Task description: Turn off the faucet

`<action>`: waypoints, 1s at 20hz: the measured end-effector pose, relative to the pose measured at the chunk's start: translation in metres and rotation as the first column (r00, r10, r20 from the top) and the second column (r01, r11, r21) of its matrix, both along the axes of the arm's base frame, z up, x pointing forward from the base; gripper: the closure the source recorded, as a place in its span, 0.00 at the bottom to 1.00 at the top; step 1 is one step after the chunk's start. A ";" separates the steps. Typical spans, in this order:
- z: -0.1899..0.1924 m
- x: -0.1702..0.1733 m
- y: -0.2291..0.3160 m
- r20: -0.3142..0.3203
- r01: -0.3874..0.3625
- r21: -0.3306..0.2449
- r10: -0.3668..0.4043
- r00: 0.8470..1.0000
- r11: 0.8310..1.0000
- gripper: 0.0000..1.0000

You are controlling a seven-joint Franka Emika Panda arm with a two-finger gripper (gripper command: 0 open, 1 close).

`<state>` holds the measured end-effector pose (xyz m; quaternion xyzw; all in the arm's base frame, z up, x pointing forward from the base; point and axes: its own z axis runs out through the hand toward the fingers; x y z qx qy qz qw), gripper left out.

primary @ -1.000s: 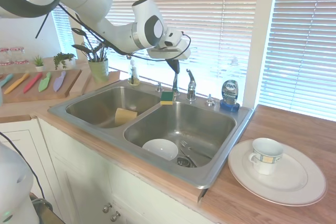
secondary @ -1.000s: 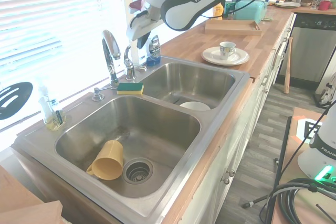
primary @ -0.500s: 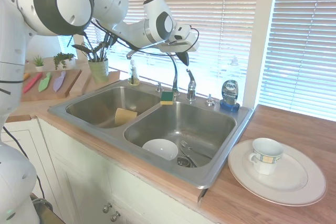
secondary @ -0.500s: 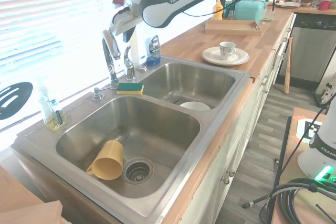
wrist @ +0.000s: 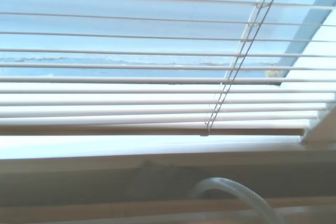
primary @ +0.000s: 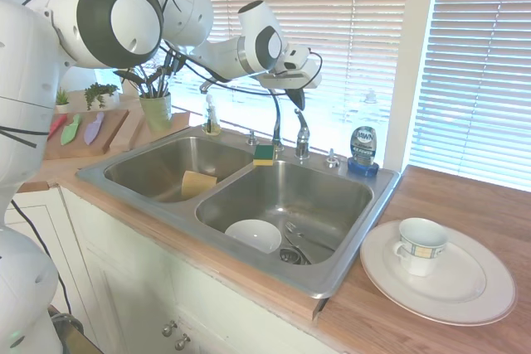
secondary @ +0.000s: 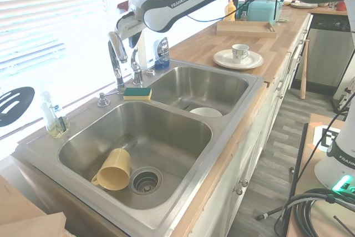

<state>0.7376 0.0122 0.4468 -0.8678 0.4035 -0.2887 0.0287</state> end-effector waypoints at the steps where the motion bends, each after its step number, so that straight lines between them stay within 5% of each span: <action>1: -0.004 0.000 -0.001 -0.007 0.000 0.003 0.000 1.000 1.000 1.00; 20: -0.039 -0.016 -0.010 -0.044 0.001 0.027 0.000 0.999 1.000 1.00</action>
